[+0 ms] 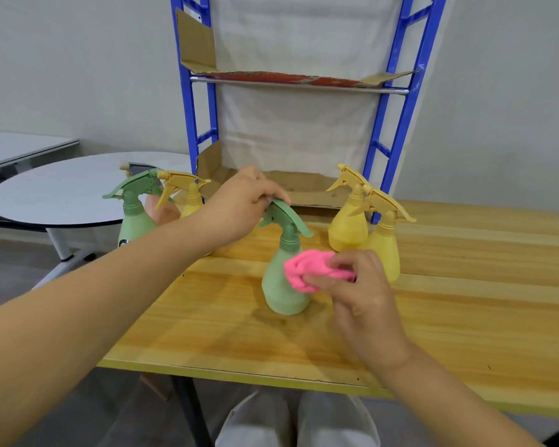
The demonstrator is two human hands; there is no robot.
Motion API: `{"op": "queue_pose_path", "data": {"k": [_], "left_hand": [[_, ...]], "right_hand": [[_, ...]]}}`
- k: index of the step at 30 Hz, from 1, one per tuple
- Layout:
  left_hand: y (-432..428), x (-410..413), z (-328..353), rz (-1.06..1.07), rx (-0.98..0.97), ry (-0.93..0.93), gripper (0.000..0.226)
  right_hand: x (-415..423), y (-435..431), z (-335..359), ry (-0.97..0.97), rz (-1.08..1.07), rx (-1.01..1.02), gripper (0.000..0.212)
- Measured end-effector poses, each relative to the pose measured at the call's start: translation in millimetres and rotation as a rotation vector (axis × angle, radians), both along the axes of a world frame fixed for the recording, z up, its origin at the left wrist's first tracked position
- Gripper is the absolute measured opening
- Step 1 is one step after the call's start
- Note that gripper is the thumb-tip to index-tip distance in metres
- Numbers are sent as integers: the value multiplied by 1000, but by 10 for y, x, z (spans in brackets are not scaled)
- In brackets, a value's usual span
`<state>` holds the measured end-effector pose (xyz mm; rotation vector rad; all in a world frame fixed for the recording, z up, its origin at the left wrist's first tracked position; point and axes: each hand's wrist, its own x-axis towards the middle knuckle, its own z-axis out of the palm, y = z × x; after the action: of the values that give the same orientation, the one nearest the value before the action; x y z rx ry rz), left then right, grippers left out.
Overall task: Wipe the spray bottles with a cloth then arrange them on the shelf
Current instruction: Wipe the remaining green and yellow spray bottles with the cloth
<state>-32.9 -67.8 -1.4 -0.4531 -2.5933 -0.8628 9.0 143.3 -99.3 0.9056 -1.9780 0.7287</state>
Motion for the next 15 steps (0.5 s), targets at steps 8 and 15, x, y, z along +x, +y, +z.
{"op": "queue_pose_path", "data": {"k": [8, 15], "left_hand": [[120, 57, 34, -71, 297, -127, 24], [86, 138, 29, -112, 421, -216, 21]], "right_hand": [[-188, -161, 319, -153, 106, -237, 22], [-281, -389, 136, -56, 133, -69, 26]]}}
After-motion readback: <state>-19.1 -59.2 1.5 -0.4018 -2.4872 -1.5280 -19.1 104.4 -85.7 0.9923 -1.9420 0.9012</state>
